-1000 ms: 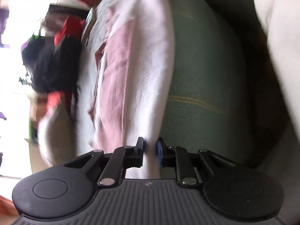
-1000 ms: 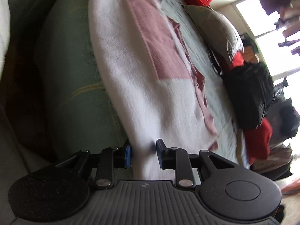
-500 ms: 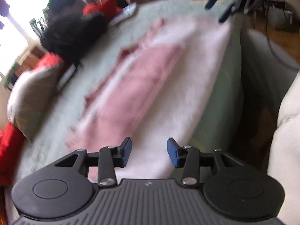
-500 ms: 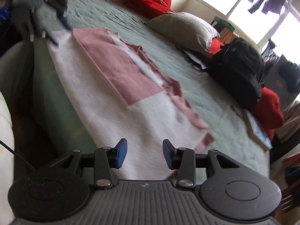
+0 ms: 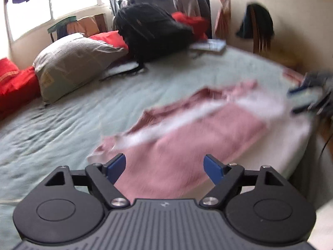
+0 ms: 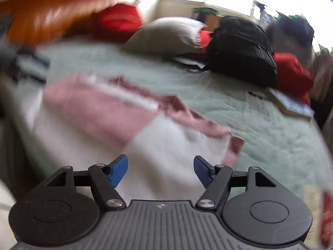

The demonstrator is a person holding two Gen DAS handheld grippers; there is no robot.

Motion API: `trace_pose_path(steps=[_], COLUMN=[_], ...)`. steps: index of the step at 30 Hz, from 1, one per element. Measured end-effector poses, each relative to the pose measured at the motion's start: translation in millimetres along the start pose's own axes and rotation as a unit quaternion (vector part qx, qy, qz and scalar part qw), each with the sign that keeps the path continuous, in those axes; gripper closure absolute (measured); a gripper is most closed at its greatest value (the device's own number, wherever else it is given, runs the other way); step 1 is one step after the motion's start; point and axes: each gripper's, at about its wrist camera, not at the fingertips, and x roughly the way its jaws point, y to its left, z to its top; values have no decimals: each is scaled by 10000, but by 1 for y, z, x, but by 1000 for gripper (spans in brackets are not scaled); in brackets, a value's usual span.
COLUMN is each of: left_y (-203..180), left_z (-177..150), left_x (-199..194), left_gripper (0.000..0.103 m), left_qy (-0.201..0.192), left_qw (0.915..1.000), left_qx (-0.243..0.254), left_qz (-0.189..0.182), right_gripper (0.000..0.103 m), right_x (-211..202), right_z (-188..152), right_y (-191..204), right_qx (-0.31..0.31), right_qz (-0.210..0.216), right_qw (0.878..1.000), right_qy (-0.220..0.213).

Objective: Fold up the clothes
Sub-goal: 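Lift both grippers away from the sweater and reposition above it, then move both open grippers over the folded pink sweater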

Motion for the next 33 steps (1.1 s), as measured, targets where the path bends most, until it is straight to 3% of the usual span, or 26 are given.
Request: trace_pose_path(steps=[4,6,7,11,14,17,25,29,33], left_y=[5,13,19,40,49,43,13,17,20], left_z=[-3,-17,-25,-40,-37,-33,-20,-24,-22], left_x=[38,58,65,73,79,86,93,93,93], left_gripper=[21,21,21,18,0,1,1,1,1], left_qy=[254,596,677,572,629,764,1020,768,796], left_qw=[9968,9910,9871,9715,9579,9603,9802,9781,9770], left_qx=[-683,-1117,-1370,-2161,-2585,-2458,-1627,-1890,-1923], left_qz=[-316,-439,-486,-793,-1078,-1075,-475,-403,-461], right_gripper=[27,14,12,5,0,0,0,0,0], right_x=[52,59,59,61,68,69,67,66,66], right_z=[-6,-14,-16,-20,-19,-19,-22,-22,-23], right_y=[-17,-18,-16,-4,4,7,7,6,6], right_qx=[977,1188,1292,1519,1428,1406,1431,1444,1444], right_qz=[-154,-168,-197,-466,-617,-708,-696,-671,-670], right_qw=[9942,9924,9913,9873,9878,9875,9872,9872,9872], right_qy=[413,257,183,46,63,37,-76,-70,-76])
